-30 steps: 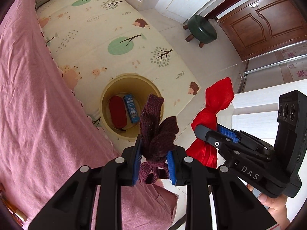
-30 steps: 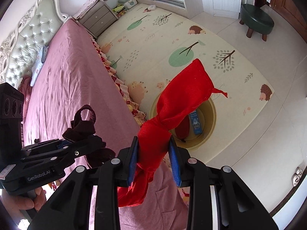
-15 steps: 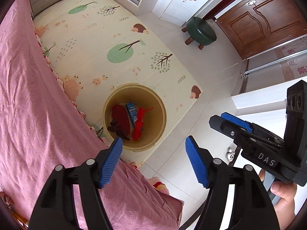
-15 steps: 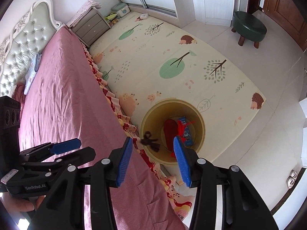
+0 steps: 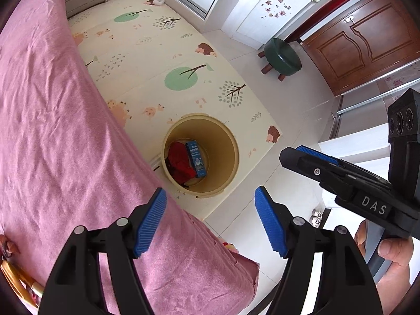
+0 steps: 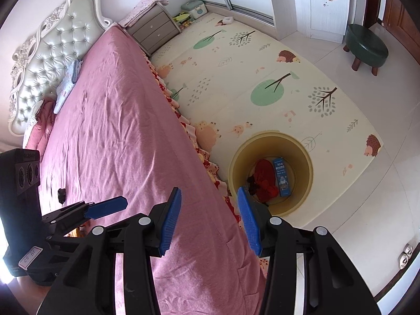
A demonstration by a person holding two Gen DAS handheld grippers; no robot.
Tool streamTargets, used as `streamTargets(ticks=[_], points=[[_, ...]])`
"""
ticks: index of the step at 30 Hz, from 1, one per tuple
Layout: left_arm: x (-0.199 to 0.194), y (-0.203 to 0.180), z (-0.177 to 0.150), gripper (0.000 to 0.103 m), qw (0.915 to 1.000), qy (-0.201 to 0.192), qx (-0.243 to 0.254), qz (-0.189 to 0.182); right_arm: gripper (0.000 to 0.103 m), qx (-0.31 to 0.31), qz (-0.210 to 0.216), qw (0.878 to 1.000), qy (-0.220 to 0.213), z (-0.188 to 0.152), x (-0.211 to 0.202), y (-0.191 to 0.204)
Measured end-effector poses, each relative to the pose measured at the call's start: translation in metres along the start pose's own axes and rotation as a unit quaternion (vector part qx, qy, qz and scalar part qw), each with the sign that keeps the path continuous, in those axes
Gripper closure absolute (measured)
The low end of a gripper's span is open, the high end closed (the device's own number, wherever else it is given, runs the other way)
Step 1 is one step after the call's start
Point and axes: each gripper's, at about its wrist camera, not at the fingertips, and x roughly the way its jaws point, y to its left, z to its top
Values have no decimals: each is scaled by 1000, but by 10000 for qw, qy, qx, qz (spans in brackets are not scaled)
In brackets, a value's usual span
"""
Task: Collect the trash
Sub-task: 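Move both tools back to the remaining items on the bed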
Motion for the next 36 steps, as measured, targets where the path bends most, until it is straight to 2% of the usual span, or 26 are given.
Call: streamTargets(ticks=[6, 13, 25, 31, 36], points=[[-34, 55, -52, 33, 9985, -121, -507, 191, 59, -319, 244, 9989, 241, -27, 14, 57], [-77, 130, -124, 33, 9915, -324, -1161, 498, 59, -620, 621, 9942, 620, -71, 36, 131], [-135, 230, -236, 33, 9673, -632, -2254, 976, 59, -1629, 830, 9759, 1194, -145, 68, 255], [-150, 273, -272, 33, 9552, -623, -2598, 1276, 59, -1928, 917, 9665, 1423, -173, 90, 306], [-154, 303, -288, 33, 9497, -548, -2767, 1359, 59, -2091, 968, 9602, 1576, -191, 109, 341]])
